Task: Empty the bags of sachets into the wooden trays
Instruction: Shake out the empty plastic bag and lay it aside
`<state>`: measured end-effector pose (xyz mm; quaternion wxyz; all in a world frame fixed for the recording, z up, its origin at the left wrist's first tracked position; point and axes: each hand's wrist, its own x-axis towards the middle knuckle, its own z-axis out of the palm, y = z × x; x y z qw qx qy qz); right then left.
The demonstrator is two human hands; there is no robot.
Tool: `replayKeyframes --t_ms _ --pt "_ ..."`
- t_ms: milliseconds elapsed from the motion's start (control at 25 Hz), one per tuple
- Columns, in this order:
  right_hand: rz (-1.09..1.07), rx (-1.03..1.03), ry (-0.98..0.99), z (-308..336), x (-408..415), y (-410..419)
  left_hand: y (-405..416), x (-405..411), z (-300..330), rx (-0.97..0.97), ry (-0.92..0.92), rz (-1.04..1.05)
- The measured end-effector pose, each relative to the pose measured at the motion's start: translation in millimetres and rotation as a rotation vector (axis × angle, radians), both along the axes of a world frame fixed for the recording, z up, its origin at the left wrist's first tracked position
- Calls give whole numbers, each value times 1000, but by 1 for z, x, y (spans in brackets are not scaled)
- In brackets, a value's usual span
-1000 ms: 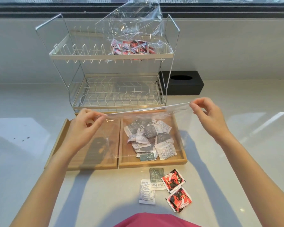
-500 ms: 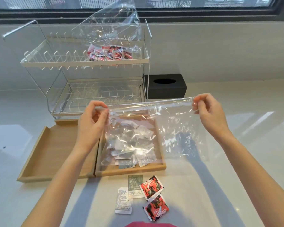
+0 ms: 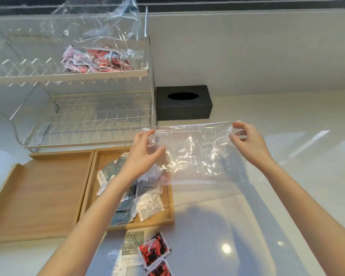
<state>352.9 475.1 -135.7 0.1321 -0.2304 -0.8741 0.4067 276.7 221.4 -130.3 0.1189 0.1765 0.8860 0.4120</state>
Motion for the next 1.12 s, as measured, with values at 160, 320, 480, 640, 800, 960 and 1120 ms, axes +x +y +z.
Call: replayKeyframes --t_ms 160,320,480,640,800,960,1120 --pt "22 52 -81 -27 -26 34 44 -26 -24 -115 -27 -15" --pt "48 44 -110 -54 -57 57 75 -52 -48 -206 -42 -4" --pt "76 83 -257 -78 -81 66 95 -67 -67 -316 27 6" --pt "192 339 -303 -94 -79 53 104 -68 -81 -490 187 -33" --pt "385 444 -353 -107 -74 25 113 -60 -95 -609 172 -192" --pt "393 457 -402 -119 -77 17 114 -62 -108 -729 147 -253" --pt "372 501 -356 -121 -85 19 120 -71 -113 -753 112 -262"
